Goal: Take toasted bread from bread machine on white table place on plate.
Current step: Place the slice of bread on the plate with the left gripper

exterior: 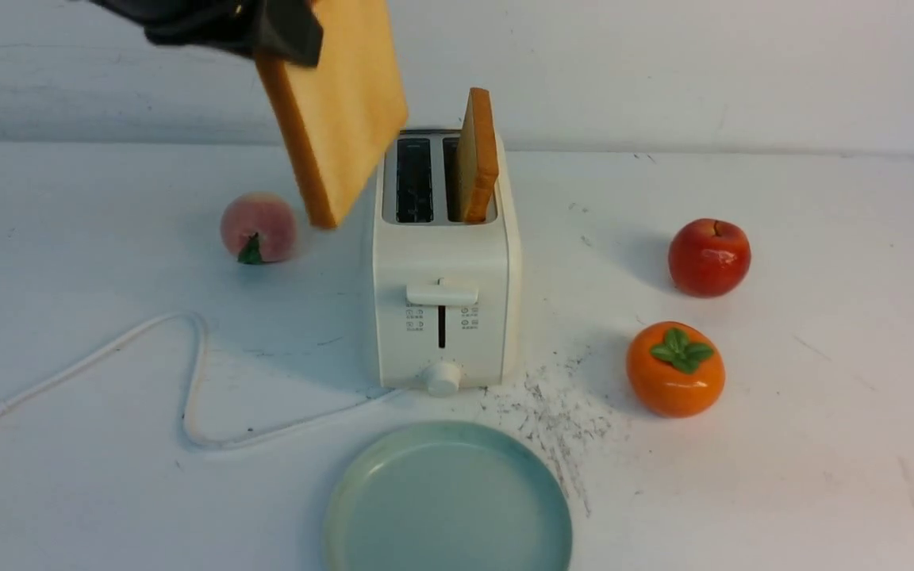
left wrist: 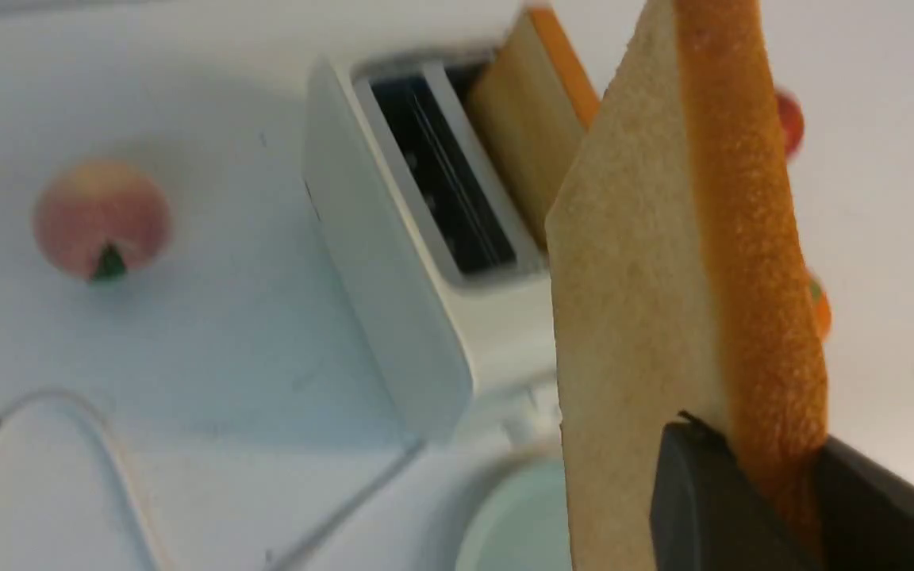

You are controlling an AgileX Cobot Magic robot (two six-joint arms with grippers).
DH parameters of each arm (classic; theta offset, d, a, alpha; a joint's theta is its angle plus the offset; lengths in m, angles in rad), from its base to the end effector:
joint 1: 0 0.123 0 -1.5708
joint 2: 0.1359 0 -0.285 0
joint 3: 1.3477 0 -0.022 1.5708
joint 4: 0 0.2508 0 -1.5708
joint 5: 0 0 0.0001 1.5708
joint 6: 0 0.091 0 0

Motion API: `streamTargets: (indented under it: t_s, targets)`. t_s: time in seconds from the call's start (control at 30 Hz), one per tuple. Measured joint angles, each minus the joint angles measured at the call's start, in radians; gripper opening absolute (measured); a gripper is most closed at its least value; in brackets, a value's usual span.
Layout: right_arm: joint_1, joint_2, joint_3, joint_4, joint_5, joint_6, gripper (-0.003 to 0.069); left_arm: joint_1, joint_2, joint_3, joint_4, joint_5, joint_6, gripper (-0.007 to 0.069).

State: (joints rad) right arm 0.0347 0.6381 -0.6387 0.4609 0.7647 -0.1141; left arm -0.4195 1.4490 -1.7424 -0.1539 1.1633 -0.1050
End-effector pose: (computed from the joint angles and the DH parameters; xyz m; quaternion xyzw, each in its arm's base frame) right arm 0.1133 0.0320 0.3156 0.0148 0.8815 0.1970 0.4289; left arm 0.2622 -0.1310 0.4582 0.1432 0.9094 -0.1735 0.3498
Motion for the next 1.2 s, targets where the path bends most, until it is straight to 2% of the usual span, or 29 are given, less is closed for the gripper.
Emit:
streamTargets:
  t_s: [0.1, 0.2, 0.23, 0.27, 0.33, 0.5, 0.83, 1.2]
  targets:
    - [0.000, 0.000, 0.000, 0.007, 0.000, 0.000, 0.0033, 0.000, 0.018, 0.046, -0.096, 0.076, 0.094, 0.0091]
    - [0.000, 0.000, 0.000, 0.020, 0.001, 0.000, 0.0033, 0.000, 0.042, 0.172, -0.266, 0.081, 0.225, 0.0091]
    - [0.000, 0.000, 0.000, 0.025, 0.003, 0.000, 0.0033, 0.000, 0.052, 0.231, -0.349, 0.081, 0.306, 0.0091]
    - [0.000, 0.000, 0.000, 0.026, 0.003, 0.000, 0.0033, 0.000, 0.054, 0.240, -0.359, 0.081, 0.318, 0.0091]
    - [0.000, 0.000, 0.000, 0.025, 0.010, 0.000, 0.0033, -0.001, 0.077, 0.351, -0.427, 0.079, 0.449, 0.0091]
    - [0.000, 0.000, 0.000, 0.025, 0.011, 0.000, 0.0033, -0.001, 0.135, 0.465, -0.447, 0.068, 0.613, 0.0091]
    - [0.000, 0.000, 0.000, 0.025, 0.011, 0.000, 0.0035, -0.001, 0.273, 0.477, -0.491, -0.005, 0.746, 0.0091]
    - [0.000, 0.000, 0.000, 0.029, 0.011, 0.000, 0.0044, -0.001, 0.319, 0.476, -0.410, -0.056, 0.768, 0.0091]
